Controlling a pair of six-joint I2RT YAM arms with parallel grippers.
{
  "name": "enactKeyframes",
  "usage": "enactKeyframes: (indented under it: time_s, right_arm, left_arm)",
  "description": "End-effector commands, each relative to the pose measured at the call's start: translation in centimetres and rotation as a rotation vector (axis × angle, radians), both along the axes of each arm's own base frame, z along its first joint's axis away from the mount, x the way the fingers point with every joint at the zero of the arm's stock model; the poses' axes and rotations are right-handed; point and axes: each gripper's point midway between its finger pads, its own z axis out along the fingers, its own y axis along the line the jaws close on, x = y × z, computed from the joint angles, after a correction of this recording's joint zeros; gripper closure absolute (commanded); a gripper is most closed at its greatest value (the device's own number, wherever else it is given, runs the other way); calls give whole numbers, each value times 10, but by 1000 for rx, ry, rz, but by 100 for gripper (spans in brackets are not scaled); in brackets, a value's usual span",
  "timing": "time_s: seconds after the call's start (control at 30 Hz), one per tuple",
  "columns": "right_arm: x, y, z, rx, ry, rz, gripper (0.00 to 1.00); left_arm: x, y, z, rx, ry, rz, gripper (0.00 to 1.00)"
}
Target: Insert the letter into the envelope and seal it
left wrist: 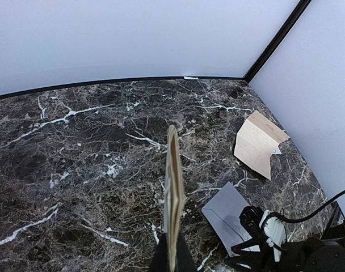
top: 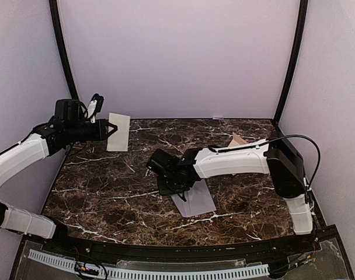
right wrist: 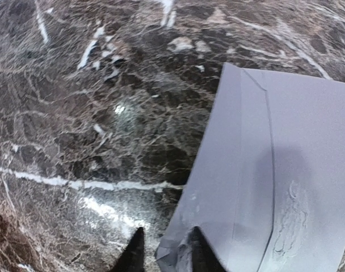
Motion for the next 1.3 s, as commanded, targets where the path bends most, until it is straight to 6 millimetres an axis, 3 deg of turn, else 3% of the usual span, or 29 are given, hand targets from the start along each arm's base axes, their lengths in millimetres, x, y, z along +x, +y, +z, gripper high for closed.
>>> enactKeyframes:
  time_s: [0.0,0.13,0.23,0.37,0.53,0.7,0.83,1.03,1.27]
  right_arm:
    - [-7,39,30,170,1,94,61]
    - [-8,46,76,286,-59,141,50]
    - [-6,32,107,347,-117,152,48]
    - [0,2,140,441,-192,190,54]
    - [9,-41,171,607,-230,239,47]
    - [23,-89,167,647,-251,201,42]
    - [27,-114,146,620,-225,155,41]
    - [22,-131,107,578,-163,98,42]
    - [15,-135,72,579,-82,40,45]
  left_arm:
    - [-1,-1,0,-6,-12,-7,100]
    - [-3,-7,7,-22,-45,-47,100]
    - [-13,-18,18,-44,-90,-118,100]
    - [-33,-39,35,-72,-155,-237,100]
    - [-66,-70,54,-177,-198,-359,100]
    - [-84,-99,53,-404,-65,-349,100]
    - [-91,-129,24,-516,99,-332,100]
    - [-97,-170,-20,-518,279,-307,100]
    - [-95,-185,-73,-441,438,-212,100]
